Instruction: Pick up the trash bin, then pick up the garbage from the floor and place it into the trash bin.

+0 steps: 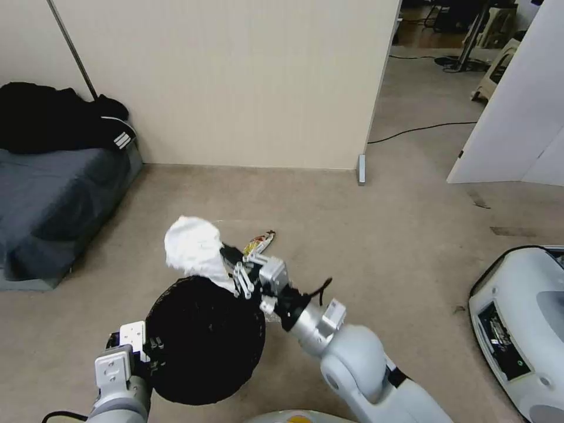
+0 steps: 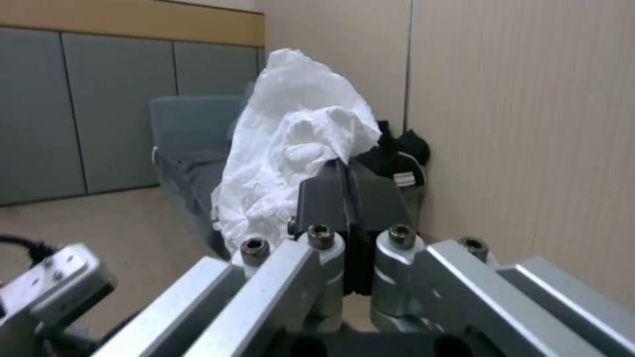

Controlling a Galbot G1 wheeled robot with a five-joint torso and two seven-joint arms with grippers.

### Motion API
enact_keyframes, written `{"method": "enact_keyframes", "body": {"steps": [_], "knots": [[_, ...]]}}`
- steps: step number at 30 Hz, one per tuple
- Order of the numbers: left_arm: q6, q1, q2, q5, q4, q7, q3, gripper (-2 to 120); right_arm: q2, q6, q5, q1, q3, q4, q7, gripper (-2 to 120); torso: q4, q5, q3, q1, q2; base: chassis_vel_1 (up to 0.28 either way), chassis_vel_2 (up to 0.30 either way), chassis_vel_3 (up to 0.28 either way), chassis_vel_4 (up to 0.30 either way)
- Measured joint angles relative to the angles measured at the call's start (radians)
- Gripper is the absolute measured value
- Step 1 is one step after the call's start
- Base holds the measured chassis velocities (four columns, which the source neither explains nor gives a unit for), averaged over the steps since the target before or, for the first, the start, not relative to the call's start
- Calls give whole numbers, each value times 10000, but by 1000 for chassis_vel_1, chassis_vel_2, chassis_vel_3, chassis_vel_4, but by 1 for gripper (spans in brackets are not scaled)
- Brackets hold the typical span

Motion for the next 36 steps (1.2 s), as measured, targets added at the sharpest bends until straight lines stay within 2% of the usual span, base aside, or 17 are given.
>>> {"method": "enact_keyframes", "body": {"steps": [19,25,30,36], "knots": [[0,-43,92,-80,-89,-27,-9,0,-159,427,-869,-1224,-146,-44,-17,0,0,-1,0,0,0,0,0,0,0],[-1,-20,65,-64,-157,-36,21,0,-84,500,-1143,-1351,-478,-445,-24,0,0,-1,0,1,0,0,0,0,0],[-3,13,34,-47,-205,-40,57,0,-90,586,-1288,-1305,-523,-719,-16,0,4,-24,0,1,0,0,0,0,0],[-4,101,-4,-2,-276,-42,147,0,20,667,-1376,-1043,-520,-1333,76,0,4,-29,0,1,0,0,0,0,0]]}}
